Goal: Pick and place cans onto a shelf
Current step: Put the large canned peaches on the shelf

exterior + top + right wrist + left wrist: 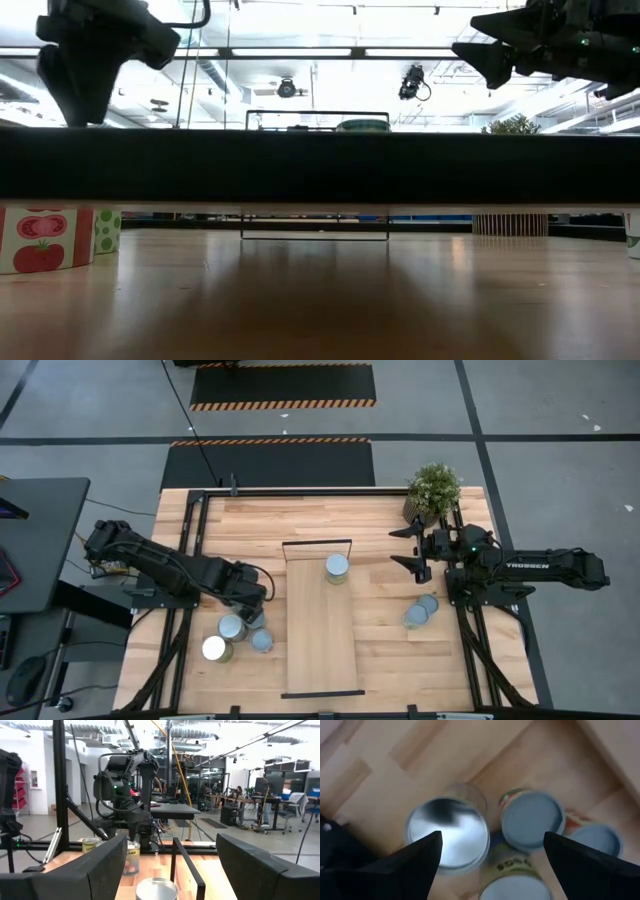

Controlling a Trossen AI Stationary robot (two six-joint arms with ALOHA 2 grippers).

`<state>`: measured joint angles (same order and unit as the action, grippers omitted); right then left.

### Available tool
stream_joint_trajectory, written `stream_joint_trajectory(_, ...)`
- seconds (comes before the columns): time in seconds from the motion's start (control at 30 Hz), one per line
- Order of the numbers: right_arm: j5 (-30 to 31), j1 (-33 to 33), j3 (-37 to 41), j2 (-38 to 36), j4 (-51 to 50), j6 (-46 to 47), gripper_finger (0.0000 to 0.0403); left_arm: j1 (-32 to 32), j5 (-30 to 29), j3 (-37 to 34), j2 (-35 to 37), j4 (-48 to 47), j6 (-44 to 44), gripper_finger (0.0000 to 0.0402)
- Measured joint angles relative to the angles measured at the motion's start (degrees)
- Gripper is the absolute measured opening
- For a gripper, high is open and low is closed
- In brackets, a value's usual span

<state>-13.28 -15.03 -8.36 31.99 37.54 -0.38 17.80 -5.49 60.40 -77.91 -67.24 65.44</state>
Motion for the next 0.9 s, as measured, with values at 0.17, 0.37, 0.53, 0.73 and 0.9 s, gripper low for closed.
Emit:
stream_joint_trajectory(0.17, 0.1, 0.0, 0.0, 0.0, 0.0, 0.5, 0.0313, -0.9, -5.9, 0.0, 0.0, 0.6, 3.7, 0.0354)
stream_joint_trajectory(0.37, 0.2, 0.0, 0.0, 0.0, 0.0, 0.4, 0.0313, -3.2, -9.6, 0.0, 0.0, 0.5, 8.0, 0.0354)
stream_joint_trajectory(0.53, 0.2, 0.0, 0.0, 0.0, 0.0, 0.3, 0.0313, -4.5, -15.2, 0.0, 0.0, 0.5, 13.1, 0.0354)
stream_joint_trajectory(0.73, 0.2, 0.0, 0.0, 0.0, 0.0, 0.3, 0.0313, -5.9, -15.9, 0.0, 0.0, 0.8, 14.4, 0.0354)
stream_joint_trajectory(0.9, 0.2, 0.0, 0.0, 0.0, 0.0, 0.3, 0.0313, -6.9, -16.1, 0.0, -0.1, 1.3, 13.4, 0.0354)
